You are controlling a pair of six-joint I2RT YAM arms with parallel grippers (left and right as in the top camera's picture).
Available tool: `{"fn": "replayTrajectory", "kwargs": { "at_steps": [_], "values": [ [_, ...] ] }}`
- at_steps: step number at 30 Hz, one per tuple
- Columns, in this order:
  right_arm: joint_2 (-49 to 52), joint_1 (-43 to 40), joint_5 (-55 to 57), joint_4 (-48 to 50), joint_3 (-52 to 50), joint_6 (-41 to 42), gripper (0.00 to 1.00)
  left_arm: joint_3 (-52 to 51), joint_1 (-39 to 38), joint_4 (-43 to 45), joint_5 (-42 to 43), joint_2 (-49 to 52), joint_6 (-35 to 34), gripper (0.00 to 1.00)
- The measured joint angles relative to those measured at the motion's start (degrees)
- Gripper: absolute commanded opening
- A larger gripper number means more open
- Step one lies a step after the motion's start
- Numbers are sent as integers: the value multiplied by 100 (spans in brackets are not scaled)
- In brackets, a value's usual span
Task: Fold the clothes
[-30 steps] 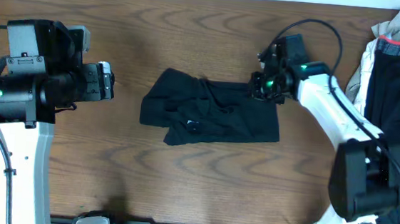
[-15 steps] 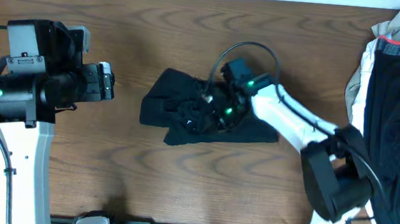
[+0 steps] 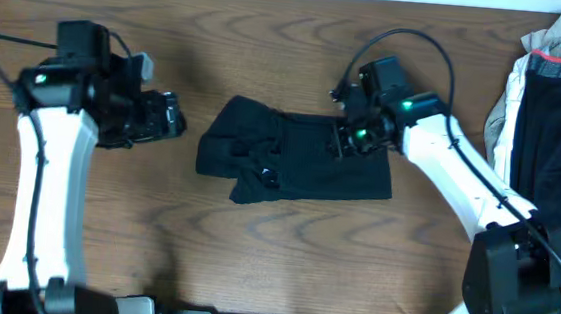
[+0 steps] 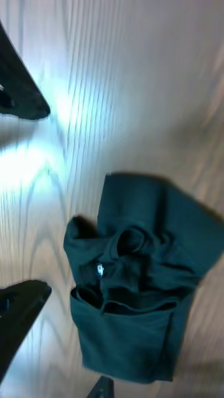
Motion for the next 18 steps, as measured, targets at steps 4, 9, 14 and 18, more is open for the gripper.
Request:
{"fn": "replayTrajectory", "kwargs": {
  "at_steps": [4,9,14,18],
  "values": [
    [0,-295,61,-146,0,79,2,-398,-87,424,323,660,-280,89],
    [0,-549,98,-361,0,83,1,-745,-297,1121,750,1547,-428,89],
    [0,-680,118,-529,0,76,1,-769,-535,1606,894,2205,-459,94],
    [0,-710,120,-625,0,72,1,-769,-734,1897,931,2573,-487,94]
  ]
}}
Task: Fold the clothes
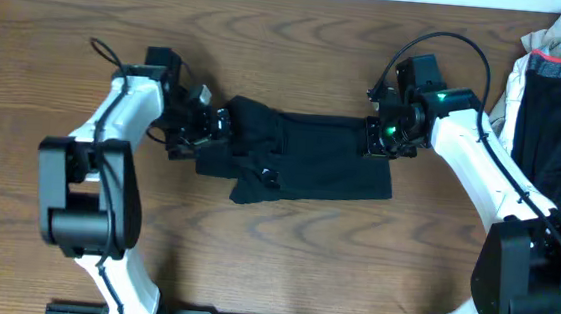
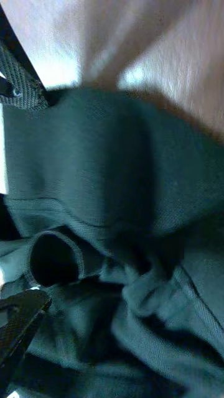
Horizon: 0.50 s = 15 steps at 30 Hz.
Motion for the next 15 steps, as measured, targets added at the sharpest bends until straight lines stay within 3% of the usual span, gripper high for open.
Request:
{"fn": "replayTrajectory", "kwargs": {
  "at_steps": [5,7,10,14,15],
  "values": [
    [0,0,-2,-42,0,-15,1,79,-337,136,44,310,-44,93],
    [0,0,0,-39,0,-17,1,127,-522,223,42,352,-96,85],
    [0,0,0,-37,0,-17,1,184,-846,413,72,431,-162,64],
    [0,0,0,-44,0,-20,1,184,-1172,557,133,551,-153,7],
    [0,0,2,-42,0,-20,1,177,-1222,546,151,597,-151,6]
  ]
}}
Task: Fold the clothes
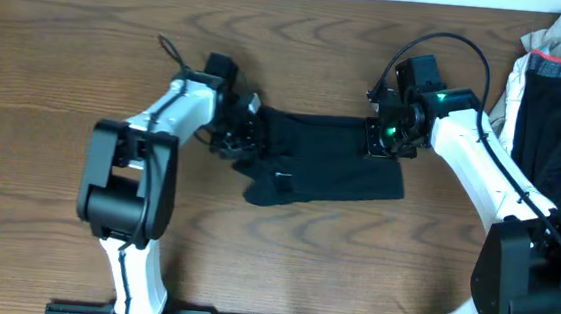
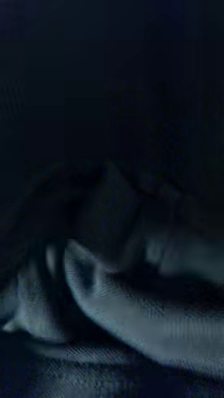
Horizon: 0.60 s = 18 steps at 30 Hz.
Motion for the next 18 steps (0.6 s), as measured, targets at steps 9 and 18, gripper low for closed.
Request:
{"fn": "replayTrajectory", "kwargs": {
  "at_steps": [9,18],
  "values": [
    [0,0,151,-61,0,0,2,-9,225,-702,-57,-142,4,6],
    [0,278,260,684,-302,184,1,155,389,-964,-326,-2006,26,6]
  ]
}}
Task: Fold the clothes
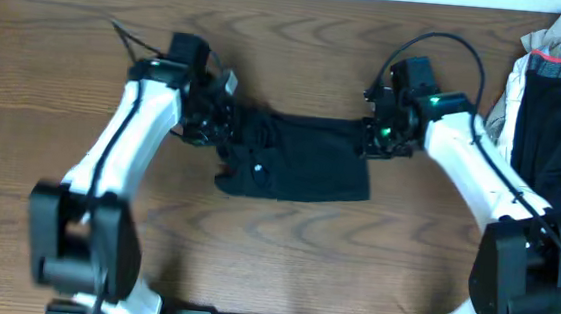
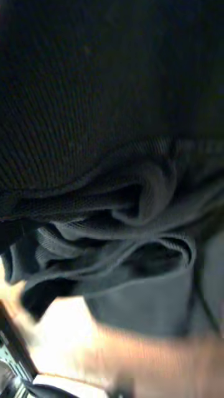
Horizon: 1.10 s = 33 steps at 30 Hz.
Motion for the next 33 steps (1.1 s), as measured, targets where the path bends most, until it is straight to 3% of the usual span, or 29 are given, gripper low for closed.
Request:
{"fn": "replayTrajectory", "kwargs": {
  "at_steps": [7,12,25,30,33],
  "values": [
    [0,774,-50,1099,-929,732,1,57,-278,-85,-15,-780,-129,6],
    [0,761,96,1445,-1322,1298,1,57,-522,-116,-166,-881,-223,6],
    [61,789,-1357,2966,-1362,699,1,57,-1088,44,-1075,-881,-452,6],
    [807,1126,-2037,3926,-1351,903,1,57,-1276,221,-1182,-879,-457,6],
    [1172,1204,-2337,3989,-1353,992,1,57,-1397,247,-1226,-879,-457,6]
  ]
}}
